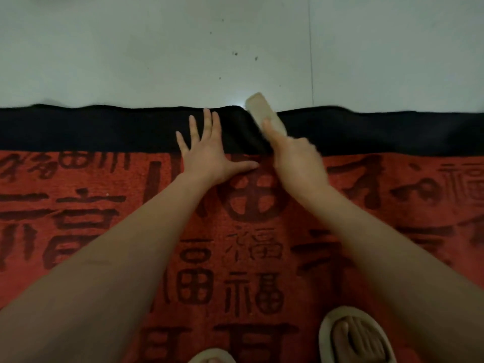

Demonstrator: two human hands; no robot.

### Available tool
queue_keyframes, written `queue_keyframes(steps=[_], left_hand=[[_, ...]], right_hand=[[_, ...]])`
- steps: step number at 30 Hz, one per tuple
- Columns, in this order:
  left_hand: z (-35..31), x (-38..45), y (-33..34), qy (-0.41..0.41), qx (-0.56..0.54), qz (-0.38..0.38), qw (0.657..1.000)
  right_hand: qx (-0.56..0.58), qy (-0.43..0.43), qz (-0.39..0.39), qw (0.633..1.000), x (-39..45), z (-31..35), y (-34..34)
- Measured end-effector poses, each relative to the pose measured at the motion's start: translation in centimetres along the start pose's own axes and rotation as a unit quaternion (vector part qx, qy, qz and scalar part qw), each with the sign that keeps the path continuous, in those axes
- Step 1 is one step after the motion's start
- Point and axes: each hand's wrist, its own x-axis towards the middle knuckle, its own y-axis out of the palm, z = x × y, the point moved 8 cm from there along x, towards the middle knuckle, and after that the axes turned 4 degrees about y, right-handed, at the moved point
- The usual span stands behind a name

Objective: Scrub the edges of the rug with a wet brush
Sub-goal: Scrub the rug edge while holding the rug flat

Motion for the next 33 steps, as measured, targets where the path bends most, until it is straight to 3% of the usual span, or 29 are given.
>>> queue_keyframes(steps=[2,4,9,12,14,18,20,22,24,27,29,33], left_hand=[[-1.0,0.2,-0.3,-0.021,-0.012,0.021,0.999],[-2.4,0.5,-0.2,-0.051,-0.037,0.042,0.997],[-2.5,1.0,0.3,-0.064,-0.012,0.029,0.997],[-2.5,0.9,0.6,-0.058,0.006,0.034,0.998],[-2.7,0.8,0.4,-0.063,0.010,0.037,0.997],[-2.6,0.8,0.3,-0.050,0.002,0.021,0.999],[-2.2,0.6,0.4,-0.043,0.003,0.019,0.999],[-2.2,0.6,0.7,-0.036,0.000,0.038,0.999],[-1.9,0.6,0.7,-0.035,-0.011,0.049,0.998],[-1.2,0.3,0.2,-0.011,-0.040,0.040,0.998],[0.1,-0.1,-0.4,0.000,-0.048,0.030,0.998],[3.6,-0.7,-1.5,-0.020,0.019,0.041,0.999]], right_hand=[[-0.007,0.079,-0.025,0.996,0.1,-4.7,-2.5],[0.046,0.129,-0.031,0.990,-0.4,-5.3,-3.0],[0.082,-0.031,0.033,0.996,-1.4,3.6,1.1],[0.007,0.042,-0.002,0.999,-0.6,-2.2,-0.7],[0.034,0.111,-0.031,0.993,-0.7,-3.4,-1.5],[0.109,0.014,0.027,0.994,-2.1,3.9,1.8],[0.046,-0.034,0.018,0.998,-1.8,2.6,1.1],[0.006,0.042,-0.004,0.999,-0.8,-2.7,-0.8],[0.046,0.118,-0.025,0.992,-1.0,-4.0,-1.6],[0.074,0.049,0.005,0.996,-2.3,2.2,1.2],[0.052,0.001,0.003,0.999,-1.9,2.8,1.4],[0.030,0.108,-0.027,0.993,0.6,-2.5,-1.2]])
